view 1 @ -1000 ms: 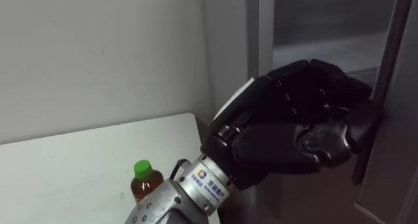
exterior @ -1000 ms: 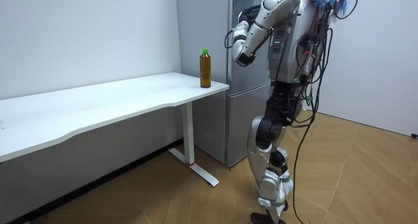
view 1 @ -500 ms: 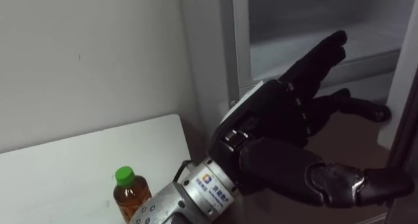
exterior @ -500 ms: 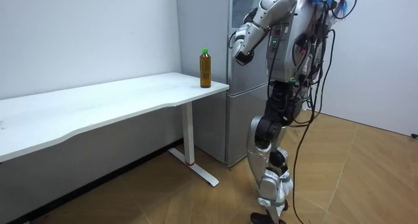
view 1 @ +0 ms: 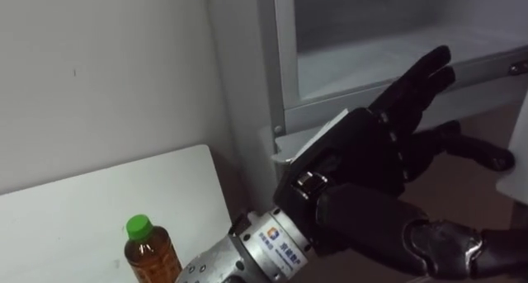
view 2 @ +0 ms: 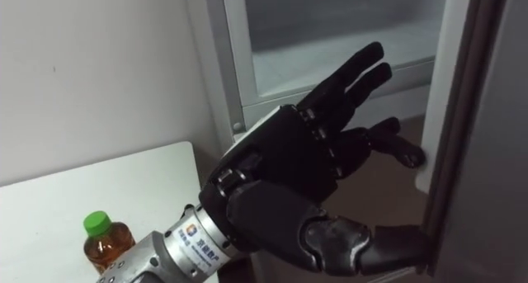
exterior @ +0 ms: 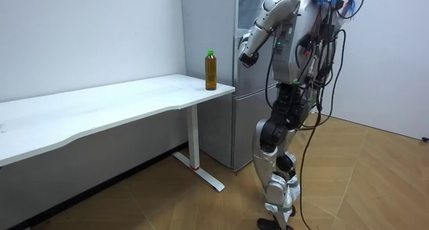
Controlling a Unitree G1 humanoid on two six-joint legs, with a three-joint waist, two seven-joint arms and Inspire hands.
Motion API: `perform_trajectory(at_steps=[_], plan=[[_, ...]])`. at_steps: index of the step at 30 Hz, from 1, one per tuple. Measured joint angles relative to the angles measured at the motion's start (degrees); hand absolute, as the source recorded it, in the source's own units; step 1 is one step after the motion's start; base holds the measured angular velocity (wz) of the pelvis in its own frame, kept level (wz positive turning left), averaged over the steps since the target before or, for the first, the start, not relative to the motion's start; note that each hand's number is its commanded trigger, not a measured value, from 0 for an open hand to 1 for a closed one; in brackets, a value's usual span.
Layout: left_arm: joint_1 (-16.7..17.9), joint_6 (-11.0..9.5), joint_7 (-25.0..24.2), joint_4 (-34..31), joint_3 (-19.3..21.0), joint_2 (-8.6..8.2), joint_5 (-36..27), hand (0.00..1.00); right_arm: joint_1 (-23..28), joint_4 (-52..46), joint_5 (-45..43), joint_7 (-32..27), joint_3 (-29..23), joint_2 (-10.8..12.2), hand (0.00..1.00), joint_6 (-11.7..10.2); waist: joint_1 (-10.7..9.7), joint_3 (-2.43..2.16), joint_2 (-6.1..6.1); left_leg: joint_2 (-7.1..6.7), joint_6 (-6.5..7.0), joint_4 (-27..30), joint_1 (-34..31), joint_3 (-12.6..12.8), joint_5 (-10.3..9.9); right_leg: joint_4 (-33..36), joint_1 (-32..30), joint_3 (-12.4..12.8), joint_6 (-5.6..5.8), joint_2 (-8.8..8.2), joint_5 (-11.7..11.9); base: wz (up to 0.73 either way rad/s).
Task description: Put the bottle in the upper fridge
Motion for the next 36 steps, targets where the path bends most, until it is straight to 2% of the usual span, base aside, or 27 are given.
perform_trajectory(at_steps=[6,9,17,21,27,30,36], plan=[[-0.92,0.18,-0.02,0.41,-1.30,-0.09,-0.66,0.00,-0.01,0.24,0.21,0.01,-0.02,-0.05,0.00,0.08,-0.26,0.04,-0.06,0.09,-0.08,-0.13,0.42,0.59,-0.04,0.02,0.02,0.25,-0.03,0.13,0.02,-0.05],[-1.82,0.27,-0.02,0.85,-1.66,-0.08,-0.66,0.00,-0.02,0.24,0.17,0.05,-0.03,-0.06,0.00,0.28,-0.41,0.14,-0.20,0.17,-0.16,-0.22,0.65,1.18,-0.09,0.02,0.08,1.15,-0.08,0.13,0.06,-0.10],[-1.91,0.46,-0.04,1.46,-2.34,-0.10,-1.88,0.00,-0.77,0.71,-0.54,0.15,-0.53,-0.27,0.00,1.35,-2.74,0.21,-0.30,0.26,-0.27,-0.32,0.87,1.89,-0.15,-0.08,-0.44,2.04,-0.10,0.55,0.07,-0.04],[-1.91,0.47,-0.04,1.47,-2.36,0.00,-1.88,0.00,-0.80,0.90,-0.57,0.58,-0.53,-0.29,0.00,1.38,-3.05,0.22,-0.32,0.39,-0.48,-0.60,1.51,2.93,-0.27,-0.07,-0.43,3.21,-0.11,0.97,0.07,-0.16],[-2.82,1.44,-0.04,1.47,-2.46,0.01,-1.87,0.00,-0.92,0.93,-0.42,0.57,-1.31,-0.42,0.00,2.46,-3.39,0.21,-0.25,0.42,-0.50,-0.97,1.67,3.46,-0.28,-0.18,-0.73,3.27,-0.14,1.07,0.08,-0.06],[-4.14,1.90,-0.04,1.74,-2.46,0.08,-1.84,0.00,-0.91,1.21,-0.39,0.57,-2.12,-0.44,0.00,2.52,-3.36,0.24,-0.03,0.47,-0.55,-0.98,1.74,4.05,-0.31,-0.09,-0.76,3.34,-0.20,1.07,0.16,-0.08],[-5.06,1.97,-0.04,1.75,-2.48,0.05,-1.81,0.00,-1.08,2.72,1.75,0.60,-2.28,-1.12,0.00,2.50,-3.43,0.34,1.15,0.62,-0.68,-0.98,1.79,4.53,-0.39,-0.06,-0.84,3.32,-0.27,1.10,0.25,-0.03]])
